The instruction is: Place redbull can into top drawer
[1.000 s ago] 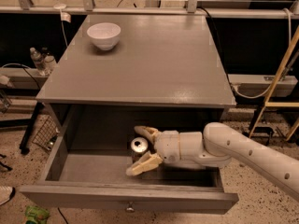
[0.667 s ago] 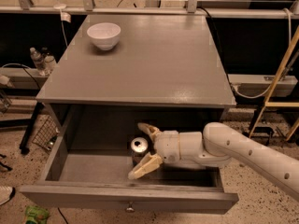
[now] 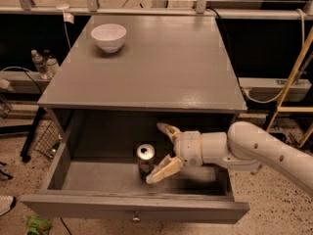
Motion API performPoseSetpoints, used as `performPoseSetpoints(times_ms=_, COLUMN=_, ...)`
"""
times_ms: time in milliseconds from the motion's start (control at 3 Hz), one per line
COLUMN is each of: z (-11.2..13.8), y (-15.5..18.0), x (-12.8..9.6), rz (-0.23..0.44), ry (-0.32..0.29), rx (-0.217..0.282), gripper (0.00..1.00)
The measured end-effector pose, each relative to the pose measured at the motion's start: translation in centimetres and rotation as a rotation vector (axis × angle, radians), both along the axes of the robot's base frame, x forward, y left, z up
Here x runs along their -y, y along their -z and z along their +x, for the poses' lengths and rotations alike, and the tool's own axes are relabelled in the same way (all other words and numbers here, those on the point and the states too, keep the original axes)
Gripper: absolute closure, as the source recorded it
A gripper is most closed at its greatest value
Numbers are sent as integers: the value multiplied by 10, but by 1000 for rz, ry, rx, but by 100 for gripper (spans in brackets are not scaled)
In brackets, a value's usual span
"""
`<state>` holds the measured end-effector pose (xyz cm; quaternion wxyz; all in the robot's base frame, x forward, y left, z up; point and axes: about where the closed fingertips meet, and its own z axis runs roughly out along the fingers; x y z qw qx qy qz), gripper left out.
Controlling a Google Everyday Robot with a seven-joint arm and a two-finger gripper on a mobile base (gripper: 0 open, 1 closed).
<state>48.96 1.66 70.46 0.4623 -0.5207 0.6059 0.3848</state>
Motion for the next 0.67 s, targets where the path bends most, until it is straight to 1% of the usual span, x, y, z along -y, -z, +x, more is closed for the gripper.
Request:
performPoseSetpoints(times_ms=333, z=1, y=-16, x=46, rz=-76, ry=80, rx=22, gripper=0)
performPoseSetpoints(times_ms=667, z=-6, y=-23, x=89, rz=-130, ry=164, rx=11, gripper=0)
